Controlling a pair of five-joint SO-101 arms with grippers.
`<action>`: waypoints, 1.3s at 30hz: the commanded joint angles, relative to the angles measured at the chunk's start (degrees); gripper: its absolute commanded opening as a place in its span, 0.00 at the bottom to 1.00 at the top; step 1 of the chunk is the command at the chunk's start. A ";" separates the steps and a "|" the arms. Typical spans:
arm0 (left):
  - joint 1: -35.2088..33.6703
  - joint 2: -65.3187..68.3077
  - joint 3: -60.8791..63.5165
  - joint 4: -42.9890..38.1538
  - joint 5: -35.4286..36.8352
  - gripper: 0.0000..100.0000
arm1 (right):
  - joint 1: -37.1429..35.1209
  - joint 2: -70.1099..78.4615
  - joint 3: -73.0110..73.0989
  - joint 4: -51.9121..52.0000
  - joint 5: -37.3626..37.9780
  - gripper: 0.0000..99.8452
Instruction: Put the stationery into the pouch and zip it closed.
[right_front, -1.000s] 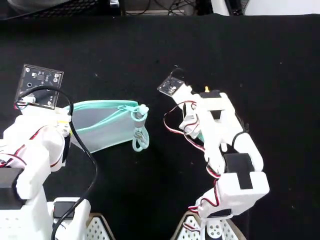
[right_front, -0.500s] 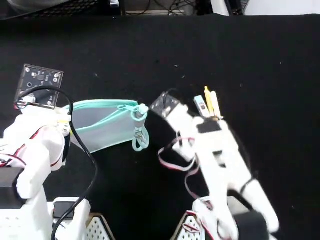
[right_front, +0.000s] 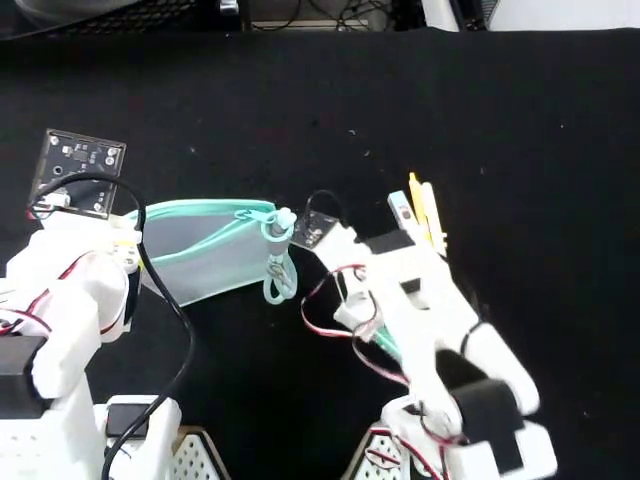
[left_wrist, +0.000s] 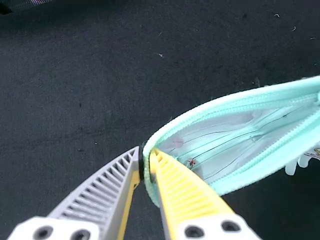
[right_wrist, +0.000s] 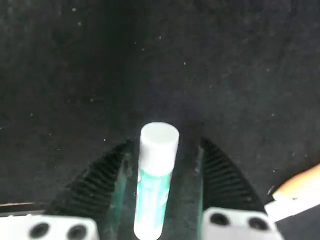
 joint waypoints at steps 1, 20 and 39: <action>-0.48 0.62 5.49 0.44 -0.26 0.03 | -0.79 2.86 -4.00 0.44 2.90 0.16; -0.48 0.62 5.49 0.44 -0.26 0.03 | -0.44 -5.14 -4.70 -0.26 4.84 0.01; -0.48 0.62 5.49 0.44 -0.26 0.03 | -13.54 -79.34 -13.76 -14.51 -16.53 0.01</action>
